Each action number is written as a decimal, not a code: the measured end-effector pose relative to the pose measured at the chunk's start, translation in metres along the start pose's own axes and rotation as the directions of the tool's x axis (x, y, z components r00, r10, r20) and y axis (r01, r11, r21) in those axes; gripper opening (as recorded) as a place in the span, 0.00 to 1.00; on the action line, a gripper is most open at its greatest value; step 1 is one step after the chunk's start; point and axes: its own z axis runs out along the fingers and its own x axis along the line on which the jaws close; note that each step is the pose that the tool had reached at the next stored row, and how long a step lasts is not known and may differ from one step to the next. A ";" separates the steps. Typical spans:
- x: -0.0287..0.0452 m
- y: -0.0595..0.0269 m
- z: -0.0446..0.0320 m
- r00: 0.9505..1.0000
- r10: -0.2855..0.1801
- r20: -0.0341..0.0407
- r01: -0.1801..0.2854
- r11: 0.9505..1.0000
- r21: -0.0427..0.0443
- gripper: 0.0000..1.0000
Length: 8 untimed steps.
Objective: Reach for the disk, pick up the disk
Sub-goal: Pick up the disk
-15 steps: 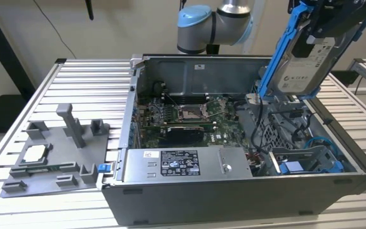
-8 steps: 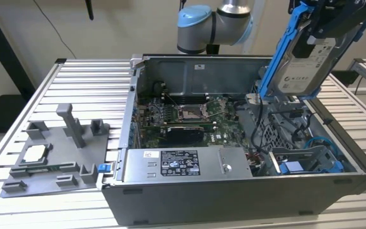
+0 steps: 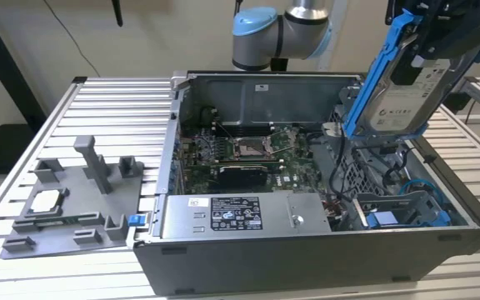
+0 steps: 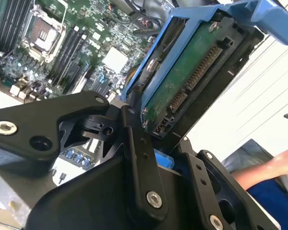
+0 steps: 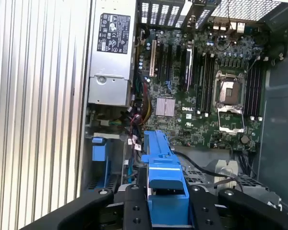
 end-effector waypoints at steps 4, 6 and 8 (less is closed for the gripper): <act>0.0117 0.0006 0.0003 1.000 0.000 0.000 0.000 1.000 -0.001 0.00; 0.0169 0.0008 0.0003 1.000 0.000 0.000 0.000 1.000 -0.001 0.00; 0.0218 0.0011 0.0005 1.000 0.000 0.000 0.000 1.000 -0.002 0.00</act>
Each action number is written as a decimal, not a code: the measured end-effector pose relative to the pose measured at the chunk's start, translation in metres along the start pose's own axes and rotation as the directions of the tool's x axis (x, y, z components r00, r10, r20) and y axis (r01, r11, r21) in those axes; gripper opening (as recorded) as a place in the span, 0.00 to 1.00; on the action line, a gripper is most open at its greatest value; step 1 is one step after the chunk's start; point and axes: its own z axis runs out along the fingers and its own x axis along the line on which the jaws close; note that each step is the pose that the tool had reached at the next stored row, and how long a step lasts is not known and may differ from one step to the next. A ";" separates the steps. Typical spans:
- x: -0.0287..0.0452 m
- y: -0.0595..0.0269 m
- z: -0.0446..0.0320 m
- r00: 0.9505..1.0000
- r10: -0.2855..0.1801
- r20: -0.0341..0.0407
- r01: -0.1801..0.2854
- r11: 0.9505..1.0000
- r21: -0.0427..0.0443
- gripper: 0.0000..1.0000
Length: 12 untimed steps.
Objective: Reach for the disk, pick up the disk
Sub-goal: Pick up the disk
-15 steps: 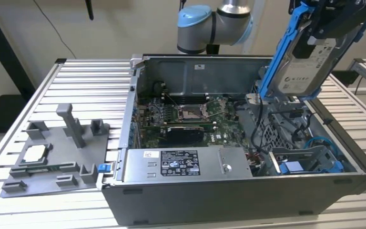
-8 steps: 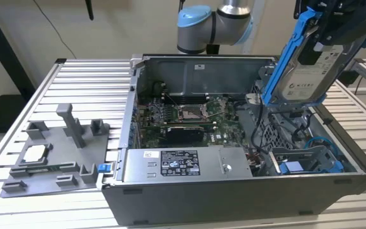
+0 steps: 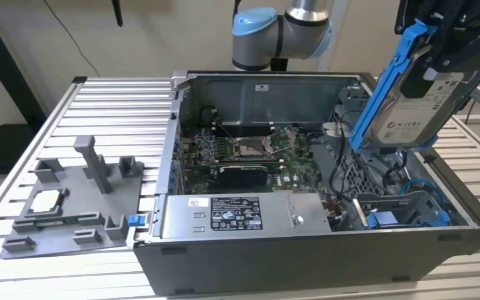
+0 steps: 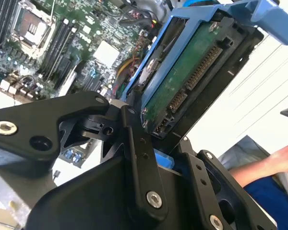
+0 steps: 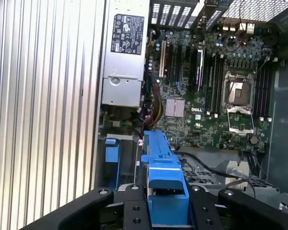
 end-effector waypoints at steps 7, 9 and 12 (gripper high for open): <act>0.0118 0.0002 0.0026 1.000 0.000 0.000 0.000 1.000 -0.001 0.00; 0.0142 0.0000 0.0045 1.000 0.000 0.000 0.000 1.000 -0.001 0.00; 0.0191 -0.0009 0.0086 1.000 0.000 0.000 0.000 1.000 -0.001 0.00</act>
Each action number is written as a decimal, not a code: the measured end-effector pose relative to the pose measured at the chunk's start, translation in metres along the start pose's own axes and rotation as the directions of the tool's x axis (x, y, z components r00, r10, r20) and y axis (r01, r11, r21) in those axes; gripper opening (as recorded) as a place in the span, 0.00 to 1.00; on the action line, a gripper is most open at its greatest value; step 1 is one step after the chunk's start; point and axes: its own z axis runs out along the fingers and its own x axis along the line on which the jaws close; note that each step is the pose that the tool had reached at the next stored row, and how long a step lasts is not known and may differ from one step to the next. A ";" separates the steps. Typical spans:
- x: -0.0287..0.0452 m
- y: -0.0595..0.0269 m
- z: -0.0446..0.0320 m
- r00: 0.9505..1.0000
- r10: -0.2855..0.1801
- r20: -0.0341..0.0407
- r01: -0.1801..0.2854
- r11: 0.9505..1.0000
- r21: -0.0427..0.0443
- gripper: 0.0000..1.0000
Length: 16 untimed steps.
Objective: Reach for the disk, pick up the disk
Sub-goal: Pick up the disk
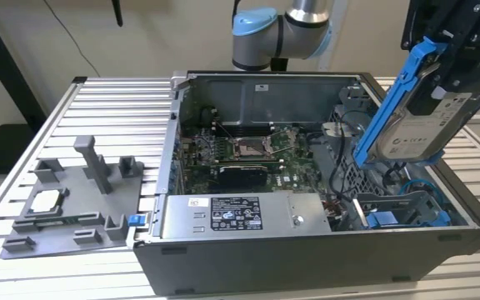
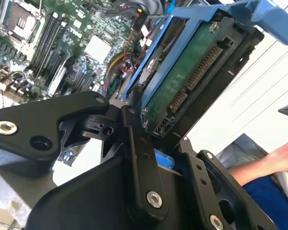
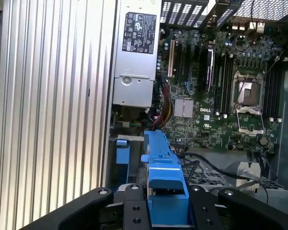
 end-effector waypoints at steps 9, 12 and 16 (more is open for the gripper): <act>0.0159 -0.0079 0.0104 1.000 0.000 0.000 0.000 1.000 0.000 0.00; 0.0190 -0.0106 0.0127 1.000 0.000 0.000 0.000 1.000 0.000 0.00; 0.0199 -0.0124 0.0139 1.000 0.000 0.000 0.000 1.000 0.000 0.00</act>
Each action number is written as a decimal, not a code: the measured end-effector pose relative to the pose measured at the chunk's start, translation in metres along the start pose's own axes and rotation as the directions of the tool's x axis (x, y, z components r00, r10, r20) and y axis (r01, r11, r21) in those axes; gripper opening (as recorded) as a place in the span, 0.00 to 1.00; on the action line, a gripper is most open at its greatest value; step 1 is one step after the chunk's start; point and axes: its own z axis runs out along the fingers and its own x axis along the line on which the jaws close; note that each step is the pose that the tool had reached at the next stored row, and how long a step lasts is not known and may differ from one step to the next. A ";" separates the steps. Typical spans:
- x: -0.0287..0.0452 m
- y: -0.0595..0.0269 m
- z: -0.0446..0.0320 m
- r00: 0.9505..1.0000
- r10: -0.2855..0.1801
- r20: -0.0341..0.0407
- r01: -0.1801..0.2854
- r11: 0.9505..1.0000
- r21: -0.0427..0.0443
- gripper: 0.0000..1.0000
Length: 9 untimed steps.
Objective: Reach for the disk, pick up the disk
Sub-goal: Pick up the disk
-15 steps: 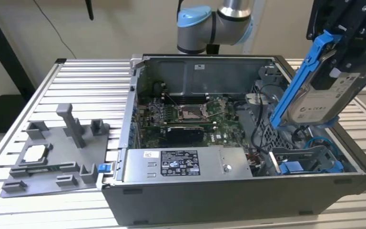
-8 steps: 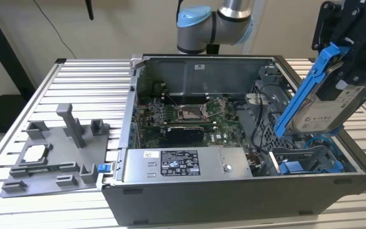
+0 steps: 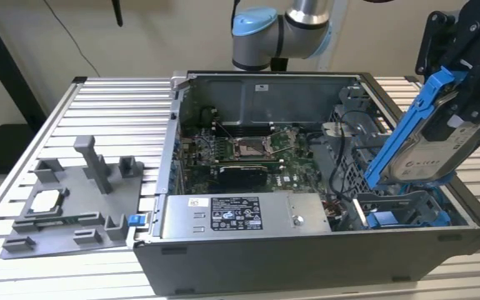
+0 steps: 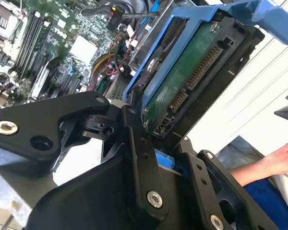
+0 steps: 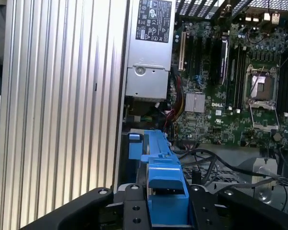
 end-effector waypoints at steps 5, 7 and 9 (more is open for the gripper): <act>0.0001 -0.0003 0.0001 1.000 0.000 0.000 0.000 1.000 0.000 0.00; 0.0001 -0.0003 0.0004 1.000 0.000 0.000 0.000 1.000 0.000 0.00; 0.0001 -0.0004 0.0010 1.000 0.000 0.000 0.000 1.000 0.000 0.00</act>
